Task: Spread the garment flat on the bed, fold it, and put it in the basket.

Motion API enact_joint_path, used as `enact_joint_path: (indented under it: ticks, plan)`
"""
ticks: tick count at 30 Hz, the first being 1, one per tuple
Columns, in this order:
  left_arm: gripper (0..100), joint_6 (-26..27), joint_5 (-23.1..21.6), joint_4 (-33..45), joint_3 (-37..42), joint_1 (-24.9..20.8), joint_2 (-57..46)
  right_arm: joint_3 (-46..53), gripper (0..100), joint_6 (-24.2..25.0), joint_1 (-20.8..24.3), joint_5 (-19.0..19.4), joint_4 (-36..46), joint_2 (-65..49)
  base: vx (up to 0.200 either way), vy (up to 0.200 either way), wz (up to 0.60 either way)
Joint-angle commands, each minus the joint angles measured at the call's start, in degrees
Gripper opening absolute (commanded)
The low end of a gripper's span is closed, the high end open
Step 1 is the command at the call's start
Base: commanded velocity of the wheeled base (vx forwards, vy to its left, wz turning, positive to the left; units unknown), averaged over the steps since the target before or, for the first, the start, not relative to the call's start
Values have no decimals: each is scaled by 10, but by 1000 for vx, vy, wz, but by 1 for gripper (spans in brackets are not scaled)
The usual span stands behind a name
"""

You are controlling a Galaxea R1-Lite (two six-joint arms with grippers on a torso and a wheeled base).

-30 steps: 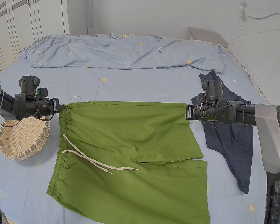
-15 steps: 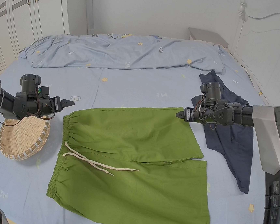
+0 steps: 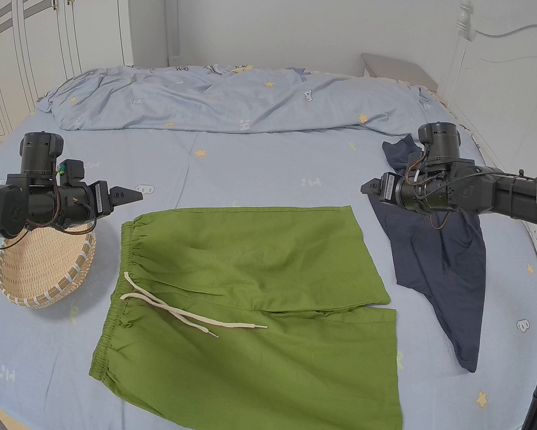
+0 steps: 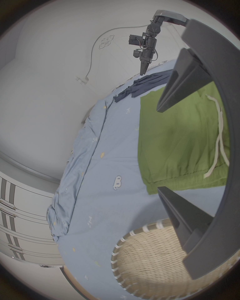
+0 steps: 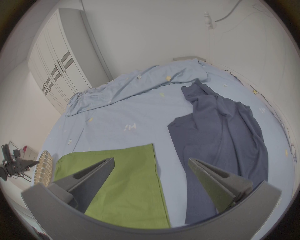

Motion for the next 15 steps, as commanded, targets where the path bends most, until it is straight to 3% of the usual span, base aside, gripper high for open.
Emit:
enact_joint_path:
  ticks: [1, 2, 4, 9, 15]
  plan:
    - [100, -53, -15, 3, 208, -18, -150, 331, 100, 63, 2, 27, -13, -240, 0, 0, 0]
    - [100, -53, -15, 3, 208, -18, -150, 331, 100, 63, 2, 27, -13, -240, 0, 0, 0]
    - [100, -64, -40, 3, 285, -1, -176, 443, 100, 65, -3, 50, -46, -284, 0, 0, 0]
    - [100, -75, -86, 3, 384, 29, -227, 567, 100, 75, -3, 93, -57, -331, 0, 0, 0]
    - [100, -69, -93, 1, 471, 34, -246, 631, 100, 81, 2, 94, -72, -355, 0, 0, 0]
